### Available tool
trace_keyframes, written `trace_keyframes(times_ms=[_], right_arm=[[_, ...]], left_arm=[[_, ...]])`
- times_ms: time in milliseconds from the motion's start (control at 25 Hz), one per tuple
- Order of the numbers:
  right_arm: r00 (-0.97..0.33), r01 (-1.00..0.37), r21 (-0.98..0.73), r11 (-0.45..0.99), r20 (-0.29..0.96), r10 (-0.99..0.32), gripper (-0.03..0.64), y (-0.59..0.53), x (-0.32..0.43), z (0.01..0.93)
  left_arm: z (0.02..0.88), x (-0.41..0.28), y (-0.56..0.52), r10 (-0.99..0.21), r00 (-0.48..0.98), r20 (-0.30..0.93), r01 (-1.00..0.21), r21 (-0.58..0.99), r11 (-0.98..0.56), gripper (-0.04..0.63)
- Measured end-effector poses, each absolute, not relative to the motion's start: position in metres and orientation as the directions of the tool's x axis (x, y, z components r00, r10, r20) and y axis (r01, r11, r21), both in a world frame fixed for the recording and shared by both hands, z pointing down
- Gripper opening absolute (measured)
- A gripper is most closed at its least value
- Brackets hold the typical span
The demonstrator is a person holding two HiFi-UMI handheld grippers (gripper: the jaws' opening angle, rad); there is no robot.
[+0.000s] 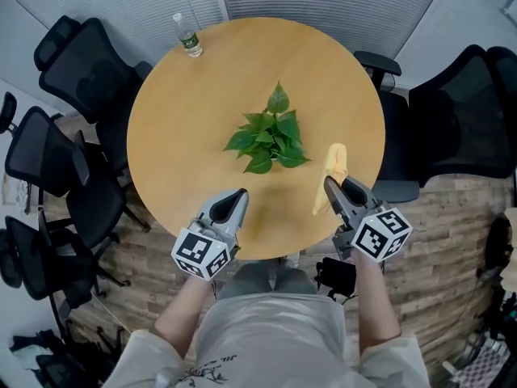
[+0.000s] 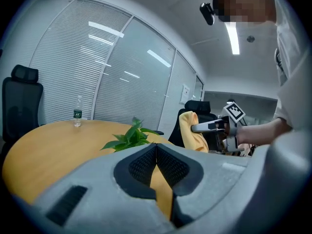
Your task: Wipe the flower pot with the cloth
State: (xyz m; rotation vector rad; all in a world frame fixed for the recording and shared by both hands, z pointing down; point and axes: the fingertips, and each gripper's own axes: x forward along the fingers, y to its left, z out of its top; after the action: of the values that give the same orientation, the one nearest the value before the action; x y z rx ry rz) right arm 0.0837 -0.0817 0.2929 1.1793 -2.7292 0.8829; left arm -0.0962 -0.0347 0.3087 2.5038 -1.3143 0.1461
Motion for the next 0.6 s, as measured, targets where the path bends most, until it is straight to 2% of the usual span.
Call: trace_keyframes(times_ms=[320,600], right_arm=[[-0.69,-0.702,-0.514,0.494,0.317,-0.65,0.072,-0.108,0.081,0.337],[-0.687,-0.71,-0.533,0.461,0.379,-0.619,0.072,-0.135,0.08,0.376]], left_arm=[[0.36,-0.106,-0.063,-0.768,0.573,0.287,-0.819,0.228,-0.526,0.011],[0.403,-0.095,-0.089,-0.718,0.62,0.317,-0.784,0.194,-0.59,0.016]])
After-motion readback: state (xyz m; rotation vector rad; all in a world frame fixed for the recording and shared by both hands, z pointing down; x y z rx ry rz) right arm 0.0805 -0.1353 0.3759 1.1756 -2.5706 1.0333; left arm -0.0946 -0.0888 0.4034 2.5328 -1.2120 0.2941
